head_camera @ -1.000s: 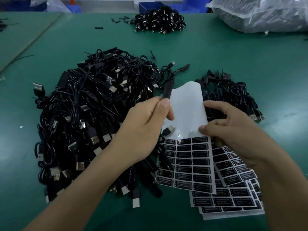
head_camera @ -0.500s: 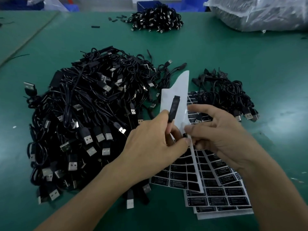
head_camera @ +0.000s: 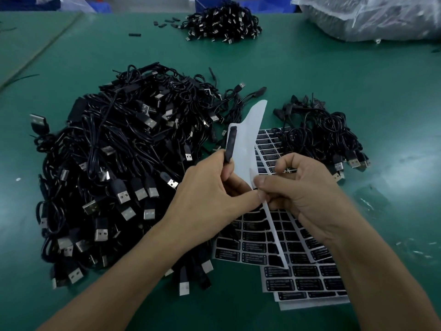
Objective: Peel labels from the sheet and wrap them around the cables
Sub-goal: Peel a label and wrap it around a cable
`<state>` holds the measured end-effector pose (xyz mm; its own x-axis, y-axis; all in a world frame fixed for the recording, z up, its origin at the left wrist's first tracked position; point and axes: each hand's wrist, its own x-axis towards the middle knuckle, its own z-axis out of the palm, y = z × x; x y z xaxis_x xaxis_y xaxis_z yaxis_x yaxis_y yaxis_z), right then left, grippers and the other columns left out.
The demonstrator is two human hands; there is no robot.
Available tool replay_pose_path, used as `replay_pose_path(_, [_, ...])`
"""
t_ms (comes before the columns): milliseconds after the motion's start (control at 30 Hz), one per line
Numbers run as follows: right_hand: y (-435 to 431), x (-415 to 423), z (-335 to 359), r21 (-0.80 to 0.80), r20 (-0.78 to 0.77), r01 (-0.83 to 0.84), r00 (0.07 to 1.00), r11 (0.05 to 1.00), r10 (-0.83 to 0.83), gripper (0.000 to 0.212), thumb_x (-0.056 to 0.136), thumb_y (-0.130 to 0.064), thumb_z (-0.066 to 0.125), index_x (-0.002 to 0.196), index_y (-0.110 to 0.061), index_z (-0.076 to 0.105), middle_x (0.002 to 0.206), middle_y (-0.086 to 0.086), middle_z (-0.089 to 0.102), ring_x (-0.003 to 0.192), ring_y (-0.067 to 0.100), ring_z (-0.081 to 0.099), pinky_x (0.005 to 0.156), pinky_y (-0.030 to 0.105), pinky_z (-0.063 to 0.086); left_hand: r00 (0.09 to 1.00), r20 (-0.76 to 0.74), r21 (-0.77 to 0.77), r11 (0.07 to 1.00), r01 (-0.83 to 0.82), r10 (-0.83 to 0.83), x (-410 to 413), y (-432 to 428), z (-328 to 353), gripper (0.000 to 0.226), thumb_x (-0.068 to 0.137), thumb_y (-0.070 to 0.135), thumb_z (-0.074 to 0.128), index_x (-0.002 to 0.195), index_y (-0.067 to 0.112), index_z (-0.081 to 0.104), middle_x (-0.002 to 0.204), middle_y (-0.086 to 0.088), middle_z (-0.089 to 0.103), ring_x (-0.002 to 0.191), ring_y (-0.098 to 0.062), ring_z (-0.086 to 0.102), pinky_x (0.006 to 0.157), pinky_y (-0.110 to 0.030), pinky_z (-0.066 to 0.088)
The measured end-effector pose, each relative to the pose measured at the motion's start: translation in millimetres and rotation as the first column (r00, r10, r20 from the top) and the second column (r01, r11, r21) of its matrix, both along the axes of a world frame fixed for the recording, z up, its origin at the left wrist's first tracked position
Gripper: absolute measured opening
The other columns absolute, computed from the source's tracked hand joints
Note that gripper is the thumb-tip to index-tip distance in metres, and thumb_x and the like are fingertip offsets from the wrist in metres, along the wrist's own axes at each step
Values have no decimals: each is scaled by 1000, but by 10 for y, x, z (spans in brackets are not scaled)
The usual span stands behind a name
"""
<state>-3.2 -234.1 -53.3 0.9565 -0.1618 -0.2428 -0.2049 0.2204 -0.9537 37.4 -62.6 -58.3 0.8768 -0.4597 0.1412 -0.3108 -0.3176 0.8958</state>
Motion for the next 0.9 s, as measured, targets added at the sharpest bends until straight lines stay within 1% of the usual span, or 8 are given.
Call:
replay_pose_path(67, [18, -1, -8, 4, 6, 5, 1000, 1000, -5, 37, 77, 5, 77, 83, -13, 46, 58, 9, 66, 47, 15, 62, 44, 20, 49, 1000, 1, 11, 1000, -10, 10, 1, -4, 0, 54, 65, 50, 77, 76, 21, 33, 74, 13, 73, 67, -15, 68, 60, -44, 57])
replay_pose_path(433, [48, -16, 23, 6, 8, 12, 1000, 1000, -12, 37, 79, 9, 74, 74, -13, 44, 59, 12, 67, 47, 17, 64, 45, 20, 51, 1000, -14, 26, 999, -21, 22, 55, -8, -50, 46, 71, 35, 75, 75, 20, 31, 74, 13, 74, 61, -4, 61, 59, -28, 50])
replay_pose_path(567, [13, -16, 22, -25, 5, 24, 1000, 999, -24, 36, 78, 9, 74, 77, -12, 45, 59, 13, 66, 46, 16, 62, 44, 19, 49, 999, -13, 25, 999, -34, 34, 71, -2, -45, 39, 71, 29, 71, 73, 22, 32, 79, -5, 74, 78, -30, 68, 72, -53, 57])
replay_pose_path(633, [-16, -15, 20, -147, 14, 24, 1000, 989, -22, 32, 79, 9, 74, 78, -11, 48, 56, 11, 65, 44, 15, 59, 41, 19, 45, 998, -10, 20, 998, -56, 56, 77, -4, -36, 38, 69, 28, 68, 72, 22, 31, 82, -12, 72, 81, -35, 66, 73, -58, 54])
replay_pose_path(733, [-106, -24, 14, -412, 34, 54, 998, 910, -44, 23, 80, 4, 72, 81, -12, 55, 53, 4, 64, 44, 11, 56, 41, 19, 41, 992, -47, -39, 992, -121, 119, 99, -3, -20, 38, 68, 20, 65, 70, 27, 28, 79, -18, 69, 73, -37, 63, 69, -56, 55])
replay_pose_path(767, [-140, -26, 14, -480, 46, 69, 997, 874, -54, 20, 79, 1, 71, 82, -14, 57, 53, 4, 64, 45, 11, 56, 45, 21, 42, 988, -72, -74, 987, -144, 139, 116, 4, -20, 38, 68, 18, 64, 69, 30, 28, 76, -19, 65, 66, -35, 63, 64, -51, 56])
replay_pose_path(833, [-199, -29, 1, -594, 73, 94, 995, 799, -63, 18, 78, -5, 71, 83, -19, 60, 54, 2, 64, 47, 8, 53, 56, 26, 45, 981, -115, -155, 972, -174, 157, 154, 20, -35, 37, 69, 14, 63, 71, 28, 29, 63, -6, 60, 57, -18, 65, 55, -29, 49])
replay_pose_path(900, [-216, -36, -15, -701, 131, 131, 990, 701, -55, 18, 77, -14, 74, 82, -24, 60, 51, -6, 58, 45, 1, 46, 57, 19, 43, 976, -159, -232, 955, -184, 149, 178, 23, -42, 37, 74, 7, 64, 74, 21, 30, 58, 5, 59, 52, -12, 64, 50, -17, 45])
